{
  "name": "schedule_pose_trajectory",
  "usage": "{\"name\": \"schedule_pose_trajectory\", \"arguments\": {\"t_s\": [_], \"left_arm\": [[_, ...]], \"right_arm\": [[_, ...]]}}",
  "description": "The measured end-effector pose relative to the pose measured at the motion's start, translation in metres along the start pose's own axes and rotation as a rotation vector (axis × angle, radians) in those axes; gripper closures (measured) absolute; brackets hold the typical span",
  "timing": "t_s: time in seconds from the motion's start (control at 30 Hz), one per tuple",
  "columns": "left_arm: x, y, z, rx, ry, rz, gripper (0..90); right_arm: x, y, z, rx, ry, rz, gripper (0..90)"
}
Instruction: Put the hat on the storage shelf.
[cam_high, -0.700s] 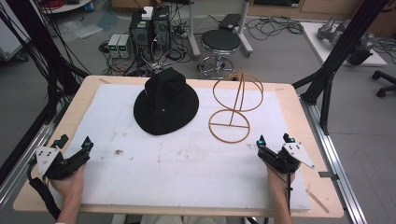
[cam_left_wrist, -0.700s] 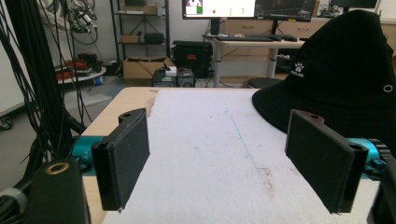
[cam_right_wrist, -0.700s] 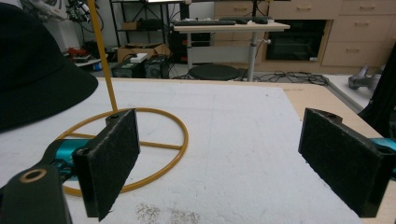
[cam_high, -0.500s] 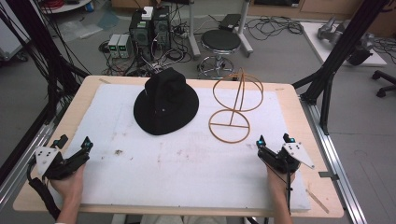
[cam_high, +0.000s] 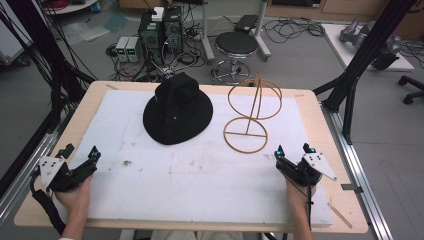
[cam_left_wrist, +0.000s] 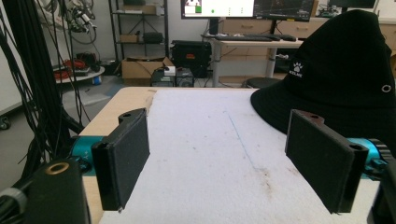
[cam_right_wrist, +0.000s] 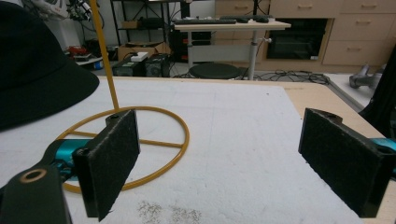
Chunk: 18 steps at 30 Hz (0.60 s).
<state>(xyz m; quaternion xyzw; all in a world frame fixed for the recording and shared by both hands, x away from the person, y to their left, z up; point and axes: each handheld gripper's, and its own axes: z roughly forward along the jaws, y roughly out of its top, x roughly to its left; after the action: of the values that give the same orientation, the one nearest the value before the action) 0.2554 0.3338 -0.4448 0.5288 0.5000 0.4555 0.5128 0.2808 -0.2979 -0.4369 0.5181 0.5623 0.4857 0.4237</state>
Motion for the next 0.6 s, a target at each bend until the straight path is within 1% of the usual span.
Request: {"name": "schedule_pose_trajectory", "arguments": {"t_s": [0.23, 0.37, 0.5, 0.53, 0.57, 0.6], "left_arm": [[-0.002, 0.001, 0.002, 0.000, -0.008, 0.002, 22.0], [-0.006, 0.005, 0.006, 0.007, -0.024, 0.007, 22.4], [-0.014, 0.013, 0.009, 0.026, -0.036, 0.051, 23.8], [-0.016, 0.016, 0.010, 0.027, -0.042, 0.056, 24.0], [-0.022, 0.022, 0.012, 0.039, -0.061, 0.064, 24.3], [-0.022, 0.022, 0.012, 0.039, -0.061, 0.064, 24.4]], "right_arm": [[0.001, 0.000, 0.001, 0.003, 0.000, -0.005, 11.6], [0.002, -0.001, 0.003, 0.017, 0.005, -0.014, 11.7], [0.003, -0.001, 0.003, 0.011, 0.009, -0.024, 11.7], [0.003, -0.001, 0.003, 0.011, 0.009, -0.024, 11.7], [0.003, -0.001, 0.002, 0.013, 0.012, -0.018, 11.7], [0.003, -0.001, 0.002, 0.010, 0.012, -0.014, 11.7]]}}
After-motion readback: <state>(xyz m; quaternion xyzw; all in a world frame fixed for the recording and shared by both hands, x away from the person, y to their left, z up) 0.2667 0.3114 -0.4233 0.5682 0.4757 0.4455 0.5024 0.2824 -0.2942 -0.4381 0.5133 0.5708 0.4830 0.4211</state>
